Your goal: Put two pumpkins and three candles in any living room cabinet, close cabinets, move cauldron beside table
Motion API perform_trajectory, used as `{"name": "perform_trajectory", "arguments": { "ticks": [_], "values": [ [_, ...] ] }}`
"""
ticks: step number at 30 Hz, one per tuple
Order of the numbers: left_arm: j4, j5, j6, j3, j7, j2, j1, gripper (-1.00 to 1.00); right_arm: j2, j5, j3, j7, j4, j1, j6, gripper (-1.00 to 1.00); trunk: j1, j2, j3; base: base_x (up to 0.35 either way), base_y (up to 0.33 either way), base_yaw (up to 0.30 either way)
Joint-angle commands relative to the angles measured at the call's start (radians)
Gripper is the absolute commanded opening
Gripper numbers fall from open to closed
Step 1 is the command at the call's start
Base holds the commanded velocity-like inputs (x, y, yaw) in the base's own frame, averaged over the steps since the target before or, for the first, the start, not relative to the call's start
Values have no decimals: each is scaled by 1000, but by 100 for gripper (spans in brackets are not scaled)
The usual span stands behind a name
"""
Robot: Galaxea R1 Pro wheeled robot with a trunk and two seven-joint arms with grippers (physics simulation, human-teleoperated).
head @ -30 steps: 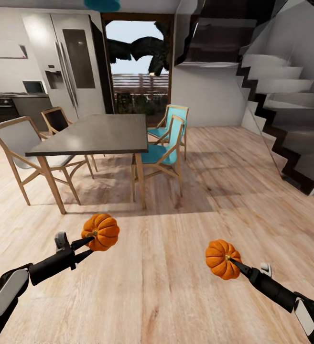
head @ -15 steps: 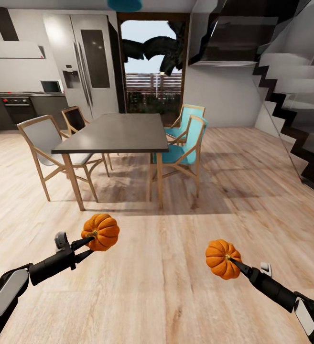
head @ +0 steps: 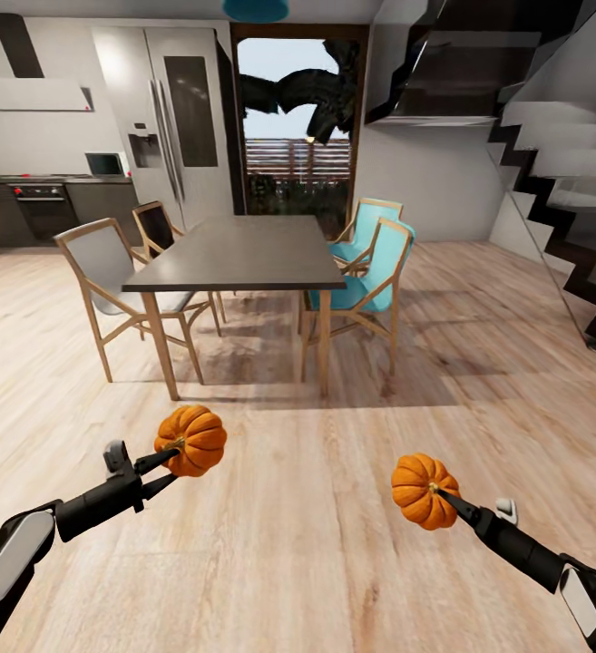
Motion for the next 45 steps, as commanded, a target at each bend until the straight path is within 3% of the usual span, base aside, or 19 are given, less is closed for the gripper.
{"name": "perform_trajectory", "arguments": {
  "ticks": [1,8,26,45],
  "values": [
    [0,11,9,1,-4,0,-1,-100,-1,-6,-3,1,0,-1,11,-100,0,0,-1,0,127,0],
    [0,11,9,1,-4,0,-1,-100,2,-5,-4,-1,-1,-1,13,-100,0,0,-1,0,28,52],
    [10,11,9,2,-3,0,-1,-100,3,-3,-2,-18,0,-1,17,-100,0,0,-1,-190,0,275],
    [23,11,9,3,-4,0,-1,-100,3,-3,-3,-25,-1,-1,12,-100,0,0,-1,-171,0,63]
  ]
}}
